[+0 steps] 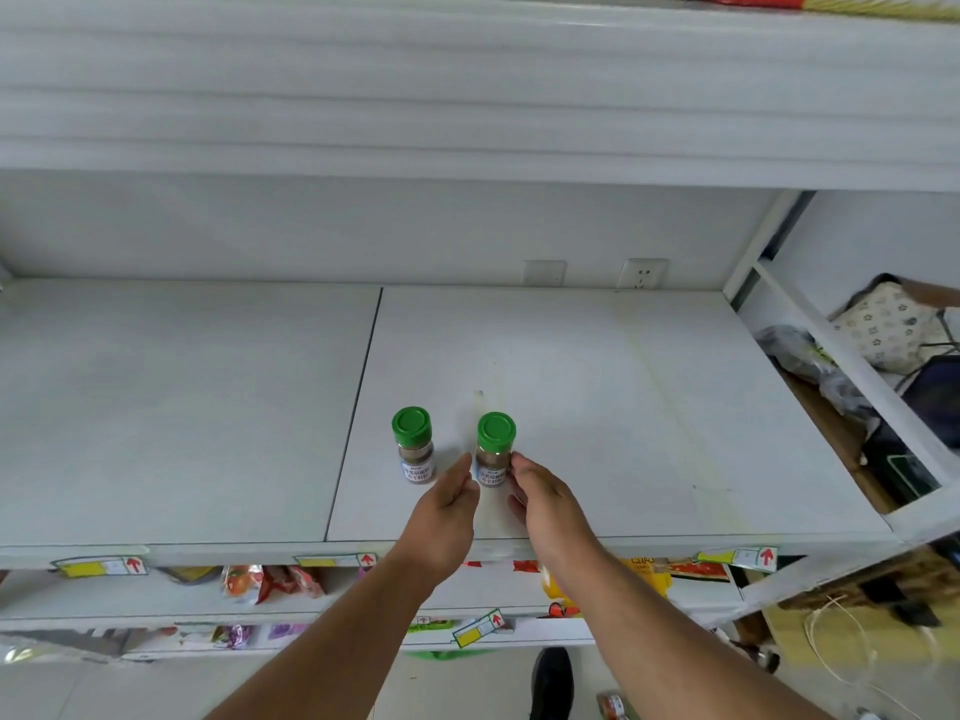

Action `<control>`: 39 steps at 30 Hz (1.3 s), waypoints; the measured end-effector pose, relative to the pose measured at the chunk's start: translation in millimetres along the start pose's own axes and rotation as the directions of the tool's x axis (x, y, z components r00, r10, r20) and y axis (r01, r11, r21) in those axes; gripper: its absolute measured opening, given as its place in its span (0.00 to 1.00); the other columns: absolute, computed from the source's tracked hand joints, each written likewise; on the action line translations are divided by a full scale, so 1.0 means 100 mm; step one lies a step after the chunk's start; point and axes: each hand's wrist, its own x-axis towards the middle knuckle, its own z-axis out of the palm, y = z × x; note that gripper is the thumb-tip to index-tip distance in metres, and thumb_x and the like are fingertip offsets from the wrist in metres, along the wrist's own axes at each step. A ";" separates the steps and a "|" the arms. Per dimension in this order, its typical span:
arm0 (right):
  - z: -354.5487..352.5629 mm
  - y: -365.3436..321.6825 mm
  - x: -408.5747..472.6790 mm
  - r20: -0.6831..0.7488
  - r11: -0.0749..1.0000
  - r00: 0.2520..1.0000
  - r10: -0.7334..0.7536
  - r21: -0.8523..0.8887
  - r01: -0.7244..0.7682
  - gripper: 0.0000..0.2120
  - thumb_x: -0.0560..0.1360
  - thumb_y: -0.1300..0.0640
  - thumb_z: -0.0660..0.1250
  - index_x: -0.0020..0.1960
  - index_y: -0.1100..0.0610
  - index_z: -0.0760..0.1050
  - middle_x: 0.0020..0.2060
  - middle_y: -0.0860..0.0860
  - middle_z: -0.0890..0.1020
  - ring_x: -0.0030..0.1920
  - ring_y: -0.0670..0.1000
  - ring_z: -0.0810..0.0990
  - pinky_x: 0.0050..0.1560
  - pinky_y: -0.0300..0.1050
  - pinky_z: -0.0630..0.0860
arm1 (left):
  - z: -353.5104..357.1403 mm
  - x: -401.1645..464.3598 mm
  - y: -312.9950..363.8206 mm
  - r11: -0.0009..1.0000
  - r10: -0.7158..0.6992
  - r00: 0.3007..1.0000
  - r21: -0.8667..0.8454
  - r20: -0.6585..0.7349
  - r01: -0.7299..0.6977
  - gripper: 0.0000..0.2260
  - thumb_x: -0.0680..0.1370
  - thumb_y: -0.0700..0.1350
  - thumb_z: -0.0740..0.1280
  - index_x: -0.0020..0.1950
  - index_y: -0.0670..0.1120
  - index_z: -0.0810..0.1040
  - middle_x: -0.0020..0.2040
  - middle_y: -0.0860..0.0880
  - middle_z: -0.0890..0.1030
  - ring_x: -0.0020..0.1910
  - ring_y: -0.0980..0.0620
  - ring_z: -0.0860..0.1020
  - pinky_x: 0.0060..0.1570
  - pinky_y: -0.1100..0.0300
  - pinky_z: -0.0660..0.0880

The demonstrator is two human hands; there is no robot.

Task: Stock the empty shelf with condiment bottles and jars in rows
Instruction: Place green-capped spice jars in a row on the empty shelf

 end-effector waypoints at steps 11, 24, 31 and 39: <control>-0.03 -0.22 0.46 0.023 0.997 0.998 -0.058 -0.055 0.059 0.17 0.80 0.51 0.55 0.52 0.41 0.83 0.54 0.45 0.85 0.61 0.48 0.80 0.71 0.54 0.73 | 0.14 0.51 0.19 1.000 0.004 1.000 0.012 -0.008 -0.003 0.22 0.84 0.44 0.57 0.78 0.55 0.66 0.71 0.57 0.74 0.70 0.58 0.71 0.64 0.68 0.64; -0.04 -0.57 1.33 0.041 0.997 0.998 -0.046 -0.058 0.048 0.18 0.82 0.49 0.57 0.43 0.40 0.84 0.34 0.37 0.81 0.46 0.45 0.78 0.65 0.53 0.75 | 0.25 1.29 0.54 1.000 0.015 0.991 0.020 -0.130 -0.012 0.28 0.80 0.36 0.55 0.77 0.58 0.66 0.70 0.56 0.74 0.71 0.54 0.70 0.65 0.60 0.65; -0.04 -0.64 1.54 0.075 0.999 0.997 -0.032 -0.026 0.034 0.17 0.78 0.48 0.56 0.44 0.40 0.85 0.37 0.40 0.82 0.48 0.45 0.79 0.66 0.54 0.76 | 0.24 1.47 0.60 1.000 0.016 0.984 0.027 -0.179 -0.011 0.30 0.79 0.35 0.55 0.79 0.56 0.63 0.71 0.56 0.73 0.67 0.55 0.71 0.62 0.62 0.65; -0.08 -0.74 1.48 0.083 0.997 0.996 -0.017 -0.069 0.023 0.21 0.82 0.53 0.56 0.38 0.42 0.83 0.33 0.38 0.80 0.44 0.46 0.76 0.62 0.51 0.74 | 0.21 1.40 0.65 0.999 -0.017 0.981 0.045 -0.193 0.026 0.30 0.82 0.39 0.57 0.83 0.54 0.53 0.79 0.51 0.65 0.77 0.51 0.63 0.64 0.63 0.62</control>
